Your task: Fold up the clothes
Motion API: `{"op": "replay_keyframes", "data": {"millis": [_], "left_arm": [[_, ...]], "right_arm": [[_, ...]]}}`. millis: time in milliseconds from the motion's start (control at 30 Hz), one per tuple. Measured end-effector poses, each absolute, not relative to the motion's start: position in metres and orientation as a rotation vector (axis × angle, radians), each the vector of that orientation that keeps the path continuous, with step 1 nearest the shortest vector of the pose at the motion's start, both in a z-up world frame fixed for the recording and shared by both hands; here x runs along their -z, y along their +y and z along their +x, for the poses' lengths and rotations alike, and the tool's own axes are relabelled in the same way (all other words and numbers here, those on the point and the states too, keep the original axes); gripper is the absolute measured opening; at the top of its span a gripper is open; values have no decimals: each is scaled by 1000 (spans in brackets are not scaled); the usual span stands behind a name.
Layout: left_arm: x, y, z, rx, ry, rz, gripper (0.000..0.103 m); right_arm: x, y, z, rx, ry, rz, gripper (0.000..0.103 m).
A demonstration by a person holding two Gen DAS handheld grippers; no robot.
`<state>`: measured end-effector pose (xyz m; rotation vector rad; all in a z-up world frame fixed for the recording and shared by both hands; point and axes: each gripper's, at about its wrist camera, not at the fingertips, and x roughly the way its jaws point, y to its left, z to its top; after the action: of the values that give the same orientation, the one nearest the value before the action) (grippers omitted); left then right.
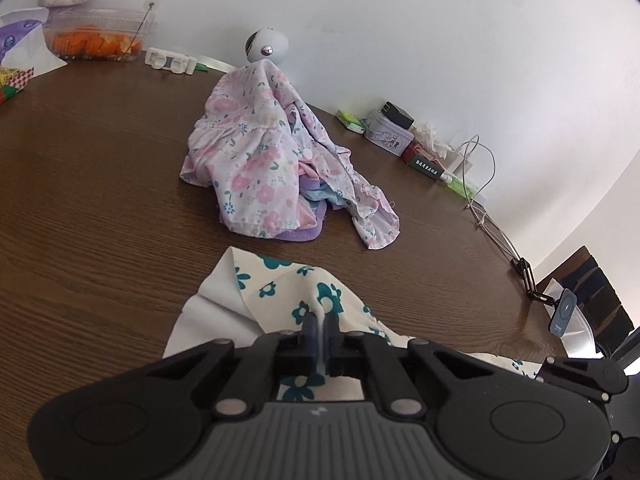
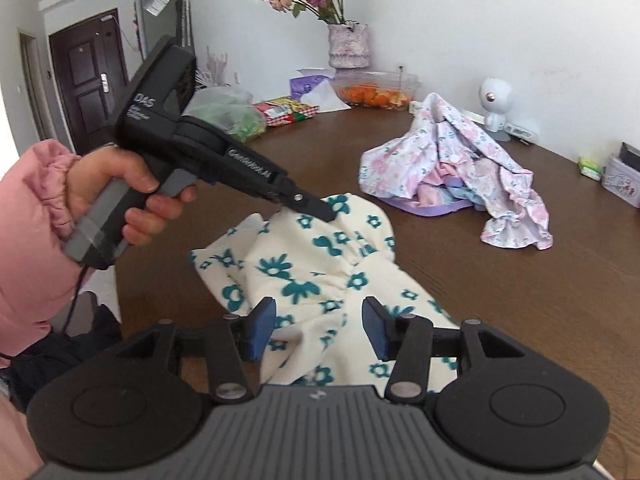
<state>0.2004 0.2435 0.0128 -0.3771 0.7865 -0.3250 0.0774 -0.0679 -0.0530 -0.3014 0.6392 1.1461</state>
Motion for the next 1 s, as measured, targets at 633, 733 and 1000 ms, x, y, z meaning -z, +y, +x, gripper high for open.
{"op": "replay_keyframes", "data": {"millis": [633,733,1000], "left_arm": [[-31,249,201,342,744,-391,6],[-26,264,191,296,748,-420,30],[-21,280,148,282,802,-492,48]], "right_arm": [[101,1,8,-979,175,-1037,3],[105,0,5,-1012,209,-1000,4],[99,-11,9,-1037,237,-880,33]]}}
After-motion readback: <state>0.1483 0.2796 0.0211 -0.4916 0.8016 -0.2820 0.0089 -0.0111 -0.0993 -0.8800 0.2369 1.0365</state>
